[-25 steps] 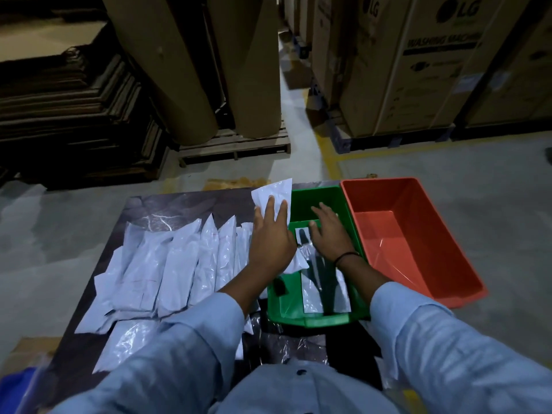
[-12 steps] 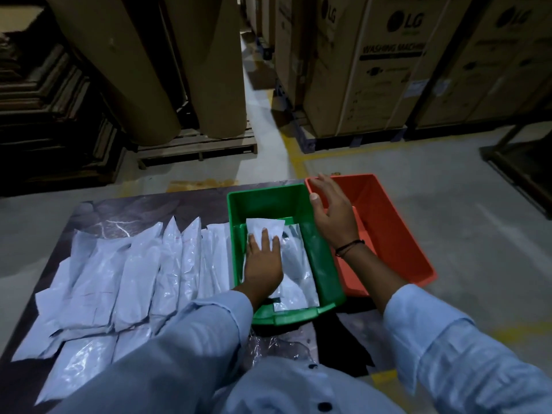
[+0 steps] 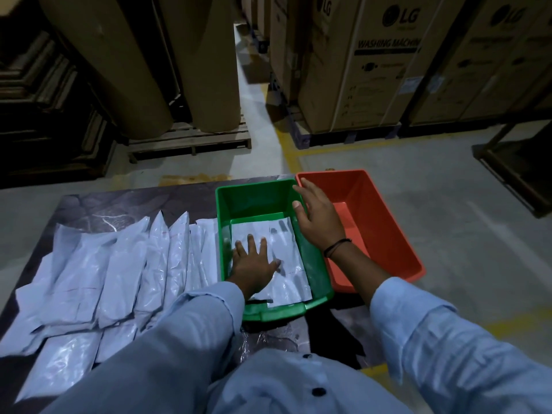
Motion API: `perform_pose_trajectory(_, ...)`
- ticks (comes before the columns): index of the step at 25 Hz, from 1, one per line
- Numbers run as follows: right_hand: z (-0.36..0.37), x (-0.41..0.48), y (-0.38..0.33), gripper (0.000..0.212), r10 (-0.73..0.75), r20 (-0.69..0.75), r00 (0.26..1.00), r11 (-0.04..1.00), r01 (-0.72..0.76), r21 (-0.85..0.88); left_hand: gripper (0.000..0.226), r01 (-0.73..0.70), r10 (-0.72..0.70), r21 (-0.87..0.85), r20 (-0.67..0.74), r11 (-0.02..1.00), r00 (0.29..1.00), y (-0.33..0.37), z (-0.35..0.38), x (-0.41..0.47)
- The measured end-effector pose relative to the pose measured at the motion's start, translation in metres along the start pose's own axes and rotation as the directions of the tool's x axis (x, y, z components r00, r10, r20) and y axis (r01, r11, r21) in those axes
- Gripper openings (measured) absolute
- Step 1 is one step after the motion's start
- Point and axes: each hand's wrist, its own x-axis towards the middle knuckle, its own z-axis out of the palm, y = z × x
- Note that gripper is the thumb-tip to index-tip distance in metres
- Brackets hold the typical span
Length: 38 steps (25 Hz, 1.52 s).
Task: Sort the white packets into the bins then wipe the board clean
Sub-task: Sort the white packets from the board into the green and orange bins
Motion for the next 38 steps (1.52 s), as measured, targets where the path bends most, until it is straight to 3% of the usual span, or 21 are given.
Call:
perform_pose_trajectory(4, 0.008, 0.006, -0.008, 0.047, -0.076, 0.087, 0.993, 0.985, 0.088, -0.146, 0.07, -0.072, 0.085, 0.087, -0.149, 0.994, 0.985, 0.007, -0.036, -0.006)
perform_pose_trajectory(8, 0.021, 0.013, -0.033, 0.05, -0.038, 0.072, 0.997, 0.985, 0.049, -0.167, 0.059, -0.146, 0.185, 0.145, -0.309, 0.979, 0.933, -0.01, -0.082, -0.016)
perform_pose_trajectory(17, 0.08, 0.018, -0.119, 0.051, -0.039, 0.094, 0.995, 0.995, 0.047, -0.084, 0.055, -0.032, 0.036, 0.016, -0.497, 0.999, 0.867, -0.124, -0.127, -0.076)
perform_pose_trajectory(31, 0.217, 0.002, -0.259, 0.057, -0.138, 0.305, 0.942, 0.987, 0.156, -0.036, 0.055, 0.199, -0.291, -0.227, -0.509, 0.953, 0.81, -0.325, -0.102, -0.141)
perform_pose_trajectory(38, 0.269, -0.009, -0.299, 0.062, -0.087, 0.389, 0.917, 0.964, 0.176, -0.199, 0.06, 0.199, -0.28, -0.225, -0.421, 0.954, 0.863, -0.374, -0.077, -0.152)
